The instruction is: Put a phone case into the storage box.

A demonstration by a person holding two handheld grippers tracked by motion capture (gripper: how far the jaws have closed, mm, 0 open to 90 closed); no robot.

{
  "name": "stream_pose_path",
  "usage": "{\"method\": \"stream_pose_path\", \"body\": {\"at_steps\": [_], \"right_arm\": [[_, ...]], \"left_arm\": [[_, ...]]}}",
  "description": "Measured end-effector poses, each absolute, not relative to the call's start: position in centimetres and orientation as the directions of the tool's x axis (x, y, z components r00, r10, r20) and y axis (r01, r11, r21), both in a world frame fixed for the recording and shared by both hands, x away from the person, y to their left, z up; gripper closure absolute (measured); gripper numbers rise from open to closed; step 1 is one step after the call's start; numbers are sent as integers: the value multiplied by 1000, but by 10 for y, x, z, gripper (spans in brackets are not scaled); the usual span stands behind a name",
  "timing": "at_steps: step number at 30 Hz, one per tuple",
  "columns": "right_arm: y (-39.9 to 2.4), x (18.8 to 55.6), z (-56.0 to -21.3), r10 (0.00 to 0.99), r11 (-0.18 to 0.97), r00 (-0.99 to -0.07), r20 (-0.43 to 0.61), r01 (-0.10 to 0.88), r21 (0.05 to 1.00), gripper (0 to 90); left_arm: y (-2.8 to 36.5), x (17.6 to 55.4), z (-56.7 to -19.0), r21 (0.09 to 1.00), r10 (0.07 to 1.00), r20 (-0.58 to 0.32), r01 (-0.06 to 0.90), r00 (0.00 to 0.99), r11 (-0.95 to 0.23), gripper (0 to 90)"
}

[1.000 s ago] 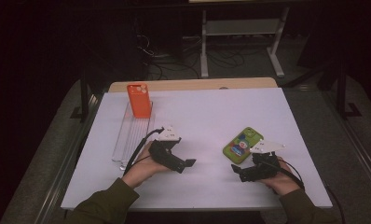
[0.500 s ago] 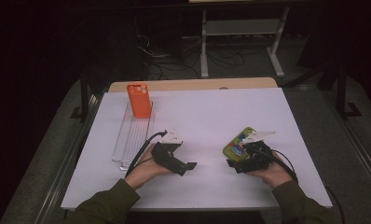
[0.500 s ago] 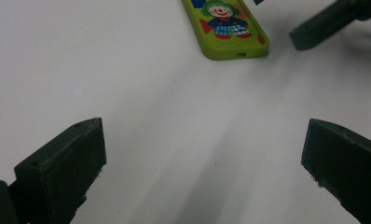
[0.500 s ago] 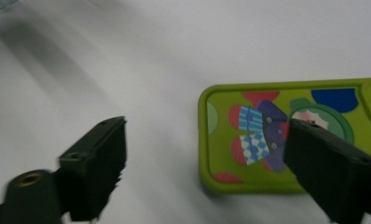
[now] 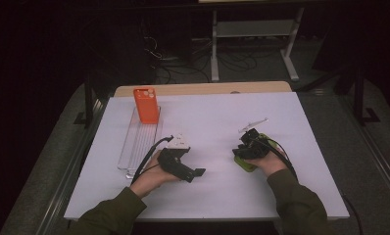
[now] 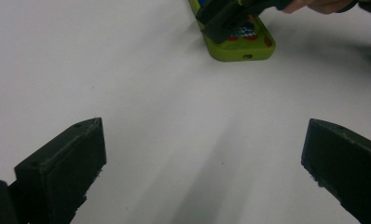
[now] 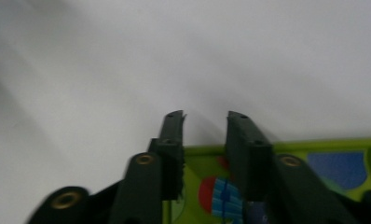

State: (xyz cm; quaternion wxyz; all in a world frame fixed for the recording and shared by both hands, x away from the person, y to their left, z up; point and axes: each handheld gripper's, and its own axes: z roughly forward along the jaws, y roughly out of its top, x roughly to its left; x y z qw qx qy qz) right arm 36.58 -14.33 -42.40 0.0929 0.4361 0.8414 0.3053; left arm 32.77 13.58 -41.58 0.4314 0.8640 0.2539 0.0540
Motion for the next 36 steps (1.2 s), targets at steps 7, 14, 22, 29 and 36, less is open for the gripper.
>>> {"method": "stream_pose_path", "body": {"at_steps": [7,14,22,29,36], "right_arm": [[-134,372,-427,779,455,-617,115,681,573,883],[-133,370,-428,761,488,-638,116,682,545,887],[-141,360,-429,762,514,-641,95,687,514,888],[-161,344,-431,770,519,-632,83,697,494,888],[-188,330,-430,802,485,-591,83,727,486,888]], "left_arm": [[135,327,-416,773,483,-128,392,866,-499,0],[134,327,-417,776,489,-146,406,860,-482,0],[135,328,-417,768,481,-133,397,867,-503,0],[135,327,-417,768,479,-132,395,868,-504,0],[135,328,-418,767,479,-131,394,868,-506,0]]}}
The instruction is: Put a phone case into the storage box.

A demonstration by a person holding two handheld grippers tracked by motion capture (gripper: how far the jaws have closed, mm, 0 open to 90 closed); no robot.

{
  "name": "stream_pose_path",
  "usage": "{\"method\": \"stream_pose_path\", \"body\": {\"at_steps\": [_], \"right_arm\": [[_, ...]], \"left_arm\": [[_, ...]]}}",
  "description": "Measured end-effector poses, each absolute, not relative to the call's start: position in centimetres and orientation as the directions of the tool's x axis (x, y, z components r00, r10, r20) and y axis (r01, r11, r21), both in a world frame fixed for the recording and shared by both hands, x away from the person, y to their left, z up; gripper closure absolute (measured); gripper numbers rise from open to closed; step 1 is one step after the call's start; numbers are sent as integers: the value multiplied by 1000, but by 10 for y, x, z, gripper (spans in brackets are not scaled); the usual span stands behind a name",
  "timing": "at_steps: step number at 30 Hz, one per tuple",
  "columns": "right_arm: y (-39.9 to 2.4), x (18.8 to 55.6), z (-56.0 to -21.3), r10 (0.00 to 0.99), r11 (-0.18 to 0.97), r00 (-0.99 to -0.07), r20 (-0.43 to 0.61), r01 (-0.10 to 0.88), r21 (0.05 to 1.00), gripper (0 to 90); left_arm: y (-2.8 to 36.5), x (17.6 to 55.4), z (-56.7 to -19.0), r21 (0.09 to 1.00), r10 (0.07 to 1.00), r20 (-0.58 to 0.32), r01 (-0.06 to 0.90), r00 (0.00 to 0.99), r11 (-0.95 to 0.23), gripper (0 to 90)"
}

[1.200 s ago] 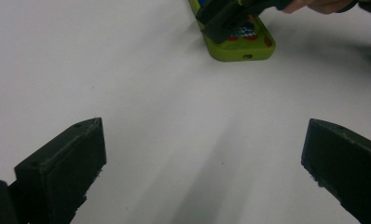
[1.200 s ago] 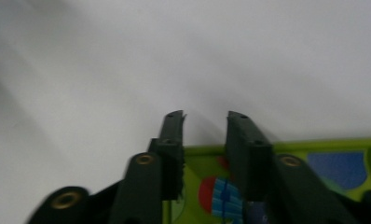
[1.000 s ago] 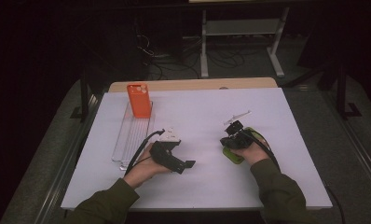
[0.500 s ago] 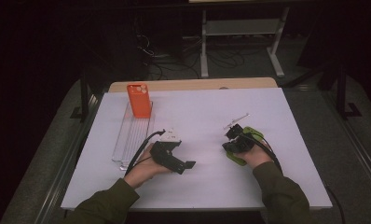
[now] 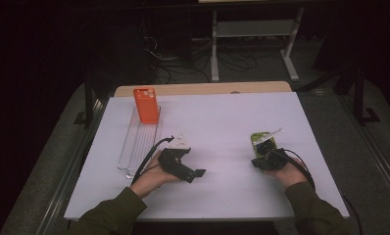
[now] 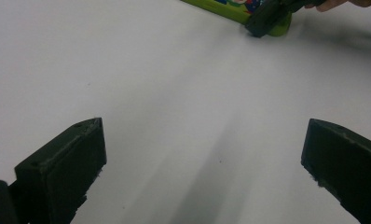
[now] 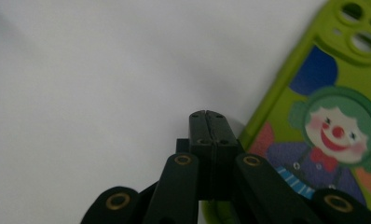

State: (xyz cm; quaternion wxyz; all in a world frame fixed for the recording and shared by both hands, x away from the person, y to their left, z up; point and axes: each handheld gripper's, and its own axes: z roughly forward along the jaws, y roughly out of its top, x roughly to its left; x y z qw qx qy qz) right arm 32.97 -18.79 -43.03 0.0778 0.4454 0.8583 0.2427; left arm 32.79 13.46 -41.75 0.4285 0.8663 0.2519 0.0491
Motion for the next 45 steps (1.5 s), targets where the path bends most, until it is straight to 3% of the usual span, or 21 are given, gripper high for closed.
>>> {"method": "stream_pose_path", "body": {"at_steps": [16,17,24,27,30,33,45], "right_arm": [[-226,319,-428,834,427,-545,86,738,523,886],[-224,318,-425,833,415,-544,101,735,537,861],[-205,311,-407,793,357,-587,164,666,654,419],[-201,306,-407,777,348,-611,154,620,703,302],[-199,301,-413,770,340,-622,140,587,735,118],[-197,295,-421,767,346,-629,127,572,743,25],[-195,286,-433,733,378,-673,100,525,763,0]], "left_arm": [[135,329,-418,767,478,-130,393,869,-507,0],[135,329,-418,767,479,-127,392,869,-507,0],[137,330,-417,769,486,-125,395,865,-503,0],[137,329,-417,770,498,-147,415,855,-485,0],[138,329,-417,772,500,-155,420,852,-477,0],[138,329,-417,775,500,-156,420,852,-473,0],[139,331,-418,768,506,-163,431,847,-474,0]]}}
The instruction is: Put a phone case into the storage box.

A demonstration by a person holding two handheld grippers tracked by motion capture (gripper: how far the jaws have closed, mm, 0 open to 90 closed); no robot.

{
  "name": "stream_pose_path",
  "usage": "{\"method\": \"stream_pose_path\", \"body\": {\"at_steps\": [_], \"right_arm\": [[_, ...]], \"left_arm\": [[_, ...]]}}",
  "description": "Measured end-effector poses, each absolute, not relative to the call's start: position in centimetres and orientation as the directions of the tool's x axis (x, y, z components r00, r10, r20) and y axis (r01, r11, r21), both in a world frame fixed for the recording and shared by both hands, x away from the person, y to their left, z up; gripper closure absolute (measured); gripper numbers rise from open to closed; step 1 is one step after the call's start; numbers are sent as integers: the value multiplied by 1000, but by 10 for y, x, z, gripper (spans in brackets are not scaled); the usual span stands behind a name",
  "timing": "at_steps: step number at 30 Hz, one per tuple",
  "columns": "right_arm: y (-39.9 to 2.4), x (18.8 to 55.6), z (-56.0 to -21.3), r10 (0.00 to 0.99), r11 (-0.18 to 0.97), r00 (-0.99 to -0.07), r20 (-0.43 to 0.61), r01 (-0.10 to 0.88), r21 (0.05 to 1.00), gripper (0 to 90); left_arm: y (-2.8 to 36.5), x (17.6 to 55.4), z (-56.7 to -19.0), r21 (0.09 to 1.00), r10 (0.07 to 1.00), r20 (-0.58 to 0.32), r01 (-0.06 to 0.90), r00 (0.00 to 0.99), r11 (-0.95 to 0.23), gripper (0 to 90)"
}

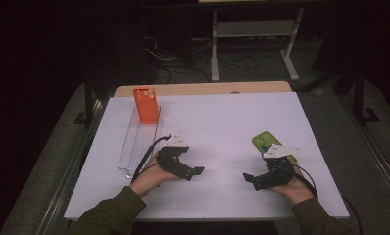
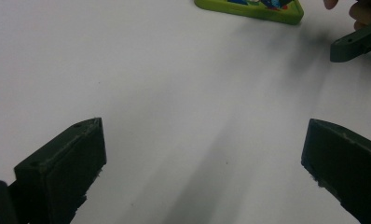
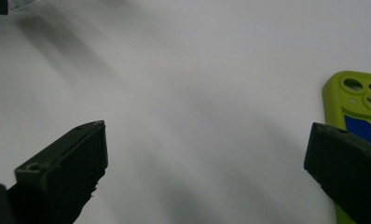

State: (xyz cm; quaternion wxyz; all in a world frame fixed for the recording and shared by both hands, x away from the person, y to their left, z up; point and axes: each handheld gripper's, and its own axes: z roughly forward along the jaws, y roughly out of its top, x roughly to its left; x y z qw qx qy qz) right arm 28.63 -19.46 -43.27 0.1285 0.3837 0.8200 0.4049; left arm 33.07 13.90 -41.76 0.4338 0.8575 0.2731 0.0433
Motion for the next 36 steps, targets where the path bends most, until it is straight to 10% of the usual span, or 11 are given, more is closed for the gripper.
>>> {"method": "stream_pose_path", "body": {"at_steps": [36], "right_arm": [[-207,323,-388,784,432,-617,60,613,662,24]], "left_arm": [[139,331,-418,778,503,-145,412,852,-474,0]]}}
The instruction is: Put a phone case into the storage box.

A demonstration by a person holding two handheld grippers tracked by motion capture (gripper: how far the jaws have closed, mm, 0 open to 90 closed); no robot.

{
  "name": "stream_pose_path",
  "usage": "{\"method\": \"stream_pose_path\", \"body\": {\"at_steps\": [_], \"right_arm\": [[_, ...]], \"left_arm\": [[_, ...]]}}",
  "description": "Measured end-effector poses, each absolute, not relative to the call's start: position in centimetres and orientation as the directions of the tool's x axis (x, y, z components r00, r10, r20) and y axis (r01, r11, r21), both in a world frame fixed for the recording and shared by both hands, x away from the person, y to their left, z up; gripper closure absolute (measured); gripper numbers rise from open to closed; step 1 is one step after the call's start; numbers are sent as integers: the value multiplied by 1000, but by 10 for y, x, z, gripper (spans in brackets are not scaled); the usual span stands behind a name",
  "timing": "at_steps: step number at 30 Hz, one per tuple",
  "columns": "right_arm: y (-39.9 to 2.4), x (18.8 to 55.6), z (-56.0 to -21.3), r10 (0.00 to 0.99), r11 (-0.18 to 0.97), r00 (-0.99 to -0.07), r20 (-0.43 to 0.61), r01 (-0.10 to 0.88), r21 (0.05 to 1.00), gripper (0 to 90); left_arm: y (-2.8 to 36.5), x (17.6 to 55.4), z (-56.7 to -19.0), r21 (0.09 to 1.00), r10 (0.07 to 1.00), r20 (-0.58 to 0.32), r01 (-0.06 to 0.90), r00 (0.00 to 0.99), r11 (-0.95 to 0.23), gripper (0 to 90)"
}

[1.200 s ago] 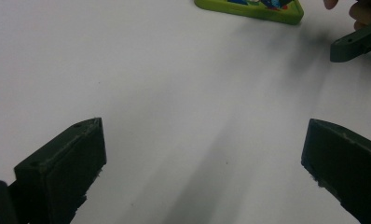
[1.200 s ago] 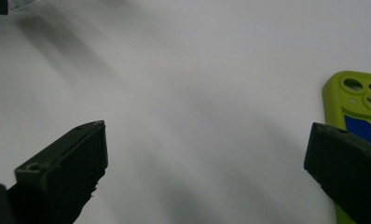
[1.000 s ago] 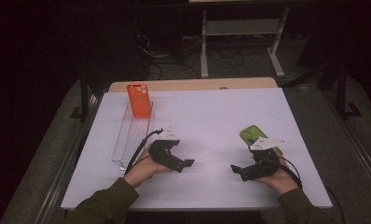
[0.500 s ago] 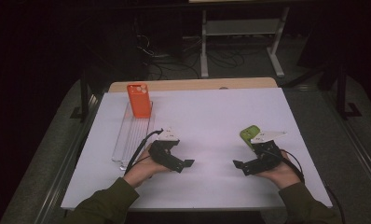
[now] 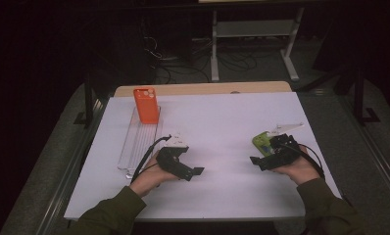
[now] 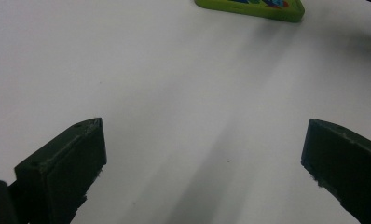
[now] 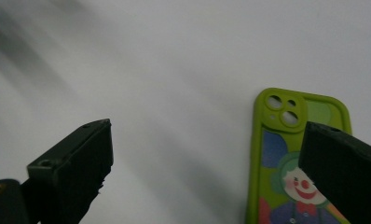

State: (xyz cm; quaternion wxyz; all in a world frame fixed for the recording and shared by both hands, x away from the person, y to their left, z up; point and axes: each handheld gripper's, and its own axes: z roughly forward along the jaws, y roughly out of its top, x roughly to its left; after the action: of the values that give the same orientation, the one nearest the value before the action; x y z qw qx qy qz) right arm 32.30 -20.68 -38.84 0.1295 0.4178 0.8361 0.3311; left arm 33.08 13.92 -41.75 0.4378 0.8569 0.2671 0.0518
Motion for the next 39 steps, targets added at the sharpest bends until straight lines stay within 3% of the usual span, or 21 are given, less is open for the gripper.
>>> {"method": "stream_pose_path", "body": {"at_steps": [13,24,39], "right_arm": [[-222,353,-386,824,459,-566,22,690,560,29],[-234,373,-401,861,458,-507,40,807,374,29],[-237,383,-424,873,455,-483,70,857,242,74]], "left_arm": [[140,331,-417,772,505,-155,423,849,-474,0],[139,331,-417,772,505,-157,425,848,-473,0],[140,331,-417,773,505,-155,423,849,-473,0]]}}
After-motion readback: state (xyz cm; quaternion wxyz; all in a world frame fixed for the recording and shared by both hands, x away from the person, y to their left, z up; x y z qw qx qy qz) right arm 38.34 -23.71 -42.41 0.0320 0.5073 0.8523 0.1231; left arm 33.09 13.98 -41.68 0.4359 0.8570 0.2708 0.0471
